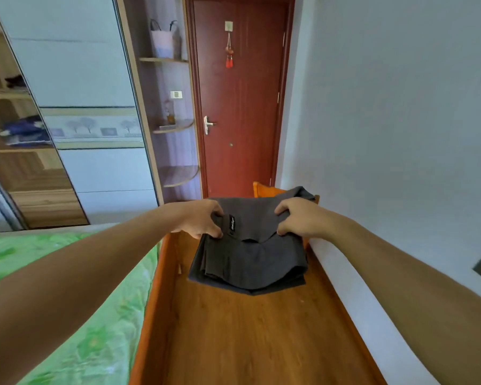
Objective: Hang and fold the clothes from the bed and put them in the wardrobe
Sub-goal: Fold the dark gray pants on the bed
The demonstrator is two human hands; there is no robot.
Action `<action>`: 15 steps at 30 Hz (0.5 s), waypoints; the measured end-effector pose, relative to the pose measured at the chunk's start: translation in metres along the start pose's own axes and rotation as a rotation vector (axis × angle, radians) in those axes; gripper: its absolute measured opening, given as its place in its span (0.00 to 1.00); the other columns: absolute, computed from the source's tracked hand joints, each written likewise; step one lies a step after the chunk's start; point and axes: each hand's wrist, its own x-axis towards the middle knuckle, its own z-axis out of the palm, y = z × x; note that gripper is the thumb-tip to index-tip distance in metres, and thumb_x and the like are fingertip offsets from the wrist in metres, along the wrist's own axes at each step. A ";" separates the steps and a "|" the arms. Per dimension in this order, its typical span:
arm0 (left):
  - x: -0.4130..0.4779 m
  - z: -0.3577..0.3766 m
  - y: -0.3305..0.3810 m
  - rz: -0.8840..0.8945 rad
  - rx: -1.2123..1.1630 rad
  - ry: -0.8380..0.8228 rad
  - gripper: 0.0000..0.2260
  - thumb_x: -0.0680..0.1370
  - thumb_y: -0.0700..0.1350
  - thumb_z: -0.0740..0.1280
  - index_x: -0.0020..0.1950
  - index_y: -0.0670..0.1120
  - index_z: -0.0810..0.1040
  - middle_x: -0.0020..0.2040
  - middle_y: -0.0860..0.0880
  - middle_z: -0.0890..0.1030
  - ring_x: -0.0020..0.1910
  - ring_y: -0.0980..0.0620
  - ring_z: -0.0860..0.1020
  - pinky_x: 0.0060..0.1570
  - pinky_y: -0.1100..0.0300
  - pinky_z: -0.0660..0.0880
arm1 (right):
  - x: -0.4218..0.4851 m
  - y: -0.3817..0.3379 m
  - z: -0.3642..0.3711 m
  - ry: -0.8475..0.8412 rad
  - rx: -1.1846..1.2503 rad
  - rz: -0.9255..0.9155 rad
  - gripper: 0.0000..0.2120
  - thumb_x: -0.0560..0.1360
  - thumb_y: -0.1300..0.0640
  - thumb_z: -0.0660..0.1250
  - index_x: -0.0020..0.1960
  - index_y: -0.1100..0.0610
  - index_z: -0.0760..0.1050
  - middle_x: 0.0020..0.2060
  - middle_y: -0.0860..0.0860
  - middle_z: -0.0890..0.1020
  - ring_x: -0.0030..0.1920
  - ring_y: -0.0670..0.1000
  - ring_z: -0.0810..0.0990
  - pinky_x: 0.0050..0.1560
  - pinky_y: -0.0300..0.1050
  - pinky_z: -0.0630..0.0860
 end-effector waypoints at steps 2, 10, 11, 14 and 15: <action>0.043 -0.009 -0.002 -0.027 -0.009 0.042 0.24 0.74 0.44 0.75 0.67 0.51 0.72 0.52 0.45 0.76 0.39 0.47 0.79 0.35 0.60 0.79 | 0.054 0.017 -0.012 -0.023 0.009 -0.059 0.26 0.72 0.56 0.75 0.68 0.52 0.74 0.52 0.47 0.78 0.48 0.46 0.78 0.50 0.48 0.80; 0.178 -0.063 -0.011 -0.166 -0.140 0.170 0.20 0.73 0.43 0.76 0.61 0.53 0.73 0.53 0.46 0.76 0.47 0.43 0.81 0.36 0.59 0.81 | 0.262 0.043 -0.071 -0.163 -0.033 -0.222 0.30 0.71 0.55 0.76 0.71 0.53 0.73 0.62 0.48 0.74 0.56 0.48 0.73 0.45 0.40 0.70; 0.192 -0.071 -0.016 -0.183 -0.151 0.186 0.20 0.73 0.43 0.76 0.60 0.53 0.73 0.53 0.46 0.76 0.46 0.44 0.80 0.36 0.59 0.81 | 0.287 0.041 -0.073 -0.185 -0.038 -0.237 0.30 0.71 0.54 0.76 0.71 0.53 0.73 0.60 0.48 0.74 0.55 0.48 0.73 0.44 0.39 0.70; 0.233 -0.093 -0.040 -0.238 -0.163 0.225 0.20 0.74 0.42 0.76 0.63 0.49 0.74 0.51 0.48 0.74 0.43 0.46 0.79 0.37 0.56 0.82 | 0.361 0.032 -0.067 -0.231 -0.050 -0.269 0.30 0.69 0.54 0.76 0.70 0.51 0.74 0.58 0.46 0.73 0.53 0.48 0.73 0.41 0.37 0.69; 0.247 -0.101 -0.050 -0.259 -0.156 0.236 0.21 0.74 0.42 0.76 0.65 0.49 0.74 0.50 0.50 0.74 0.44 0.46 0.80 0.38 0.56 0.82 | 0.387 0.029 -0.063 -0.249 -0.052 -0.279 0.30 0.69 0.53 0.76 0.70 0.50 0.74 0.56 0.46 0.73 0.52 0.47 0.73 0.41 0.37 0.69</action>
